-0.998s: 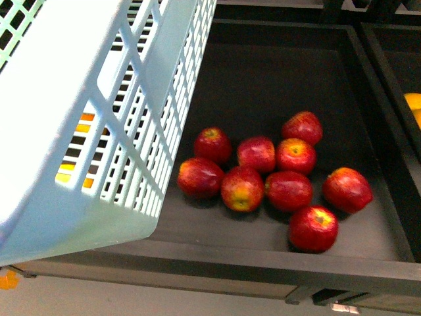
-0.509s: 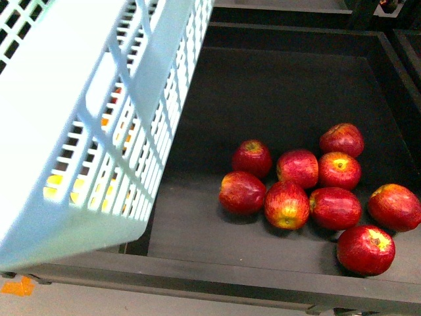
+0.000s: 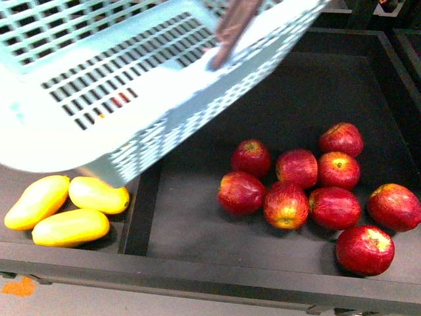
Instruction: Pick lemon and mango into basket
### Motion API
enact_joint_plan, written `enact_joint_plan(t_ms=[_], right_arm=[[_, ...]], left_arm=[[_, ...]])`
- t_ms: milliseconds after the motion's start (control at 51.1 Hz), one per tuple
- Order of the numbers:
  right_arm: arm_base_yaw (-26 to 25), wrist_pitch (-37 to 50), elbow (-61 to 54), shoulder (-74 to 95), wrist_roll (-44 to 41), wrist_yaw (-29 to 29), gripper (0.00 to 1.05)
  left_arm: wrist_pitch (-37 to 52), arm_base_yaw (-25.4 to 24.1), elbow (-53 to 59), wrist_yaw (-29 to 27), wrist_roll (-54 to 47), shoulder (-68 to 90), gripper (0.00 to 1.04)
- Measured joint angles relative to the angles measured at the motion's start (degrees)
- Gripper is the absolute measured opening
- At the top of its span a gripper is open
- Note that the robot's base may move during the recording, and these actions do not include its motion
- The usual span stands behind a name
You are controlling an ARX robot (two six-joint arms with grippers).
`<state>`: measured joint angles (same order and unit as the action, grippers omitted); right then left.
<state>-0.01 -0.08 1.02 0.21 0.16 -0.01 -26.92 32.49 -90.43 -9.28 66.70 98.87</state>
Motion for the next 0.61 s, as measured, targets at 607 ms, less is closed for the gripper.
enact_joint_plan(t_ms=[607], right_arm=[[0.0, 0.0, -0.02, 0.0, 0.0, 0.02, 0.96]], left_arm=[[-1.62, 10.19, -14.12, 14.49, -5.6, 13.31, 0.05]])
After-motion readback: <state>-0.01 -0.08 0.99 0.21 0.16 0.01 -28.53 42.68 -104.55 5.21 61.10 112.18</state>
